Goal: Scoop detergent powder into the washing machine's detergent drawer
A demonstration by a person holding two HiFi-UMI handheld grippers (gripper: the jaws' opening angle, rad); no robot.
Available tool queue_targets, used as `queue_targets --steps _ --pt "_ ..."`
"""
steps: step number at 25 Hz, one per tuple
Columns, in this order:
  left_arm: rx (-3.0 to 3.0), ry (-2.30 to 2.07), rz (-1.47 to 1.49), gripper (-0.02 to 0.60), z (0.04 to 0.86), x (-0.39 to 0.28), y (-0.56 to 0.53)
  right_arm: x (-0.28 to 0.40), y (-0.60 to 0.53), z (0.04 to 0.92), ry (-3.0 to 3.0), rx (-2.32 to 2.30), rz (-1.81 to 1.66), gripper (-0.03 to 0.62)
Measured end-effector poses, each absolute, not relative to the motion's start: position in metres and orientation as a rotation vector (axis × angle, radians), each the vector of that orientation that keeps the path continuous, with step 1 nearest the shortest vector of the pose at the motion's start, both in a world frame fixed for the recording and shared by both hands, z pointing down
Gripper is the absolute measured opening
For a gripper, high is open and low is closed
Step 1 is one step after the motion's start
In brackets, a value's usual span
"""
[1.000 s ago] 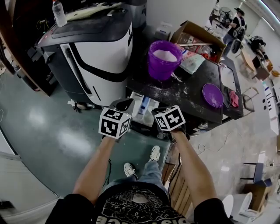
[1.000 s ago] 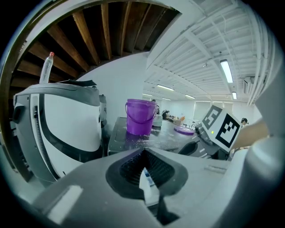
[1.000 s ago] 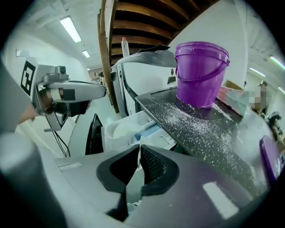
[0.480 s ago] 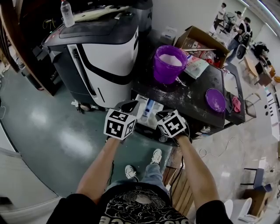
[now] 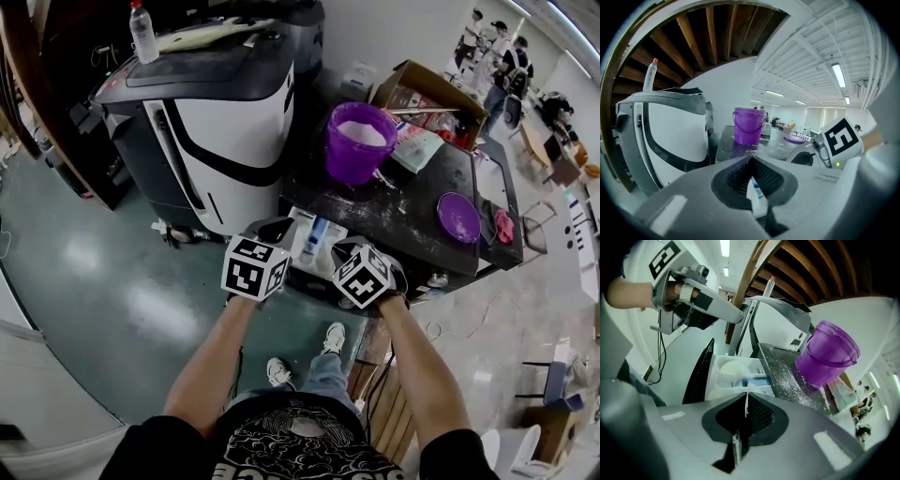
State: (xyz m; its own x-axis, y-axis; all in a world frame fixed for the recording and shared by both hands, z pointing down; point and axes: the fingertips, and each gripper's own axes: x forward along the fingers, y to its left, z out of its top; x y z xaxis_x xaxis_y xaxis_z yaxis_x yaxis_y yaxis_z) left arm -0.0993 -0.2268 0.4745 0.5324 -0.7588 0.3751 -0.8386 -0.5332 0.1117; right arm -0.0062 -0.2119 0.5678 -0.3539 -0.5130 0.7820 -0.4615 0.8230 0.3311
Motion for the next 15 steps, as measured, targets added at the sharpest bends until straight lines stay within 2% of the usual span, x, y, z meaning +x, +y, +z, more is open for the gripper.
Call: queue_targets --steps 15 --pt "2.503 -1.327 0.417 0.005 0.4738 -0.0968 -0.2299 -0.0007 -0.2076 0.5675 -1.874 0.627 -0.486 0.034"
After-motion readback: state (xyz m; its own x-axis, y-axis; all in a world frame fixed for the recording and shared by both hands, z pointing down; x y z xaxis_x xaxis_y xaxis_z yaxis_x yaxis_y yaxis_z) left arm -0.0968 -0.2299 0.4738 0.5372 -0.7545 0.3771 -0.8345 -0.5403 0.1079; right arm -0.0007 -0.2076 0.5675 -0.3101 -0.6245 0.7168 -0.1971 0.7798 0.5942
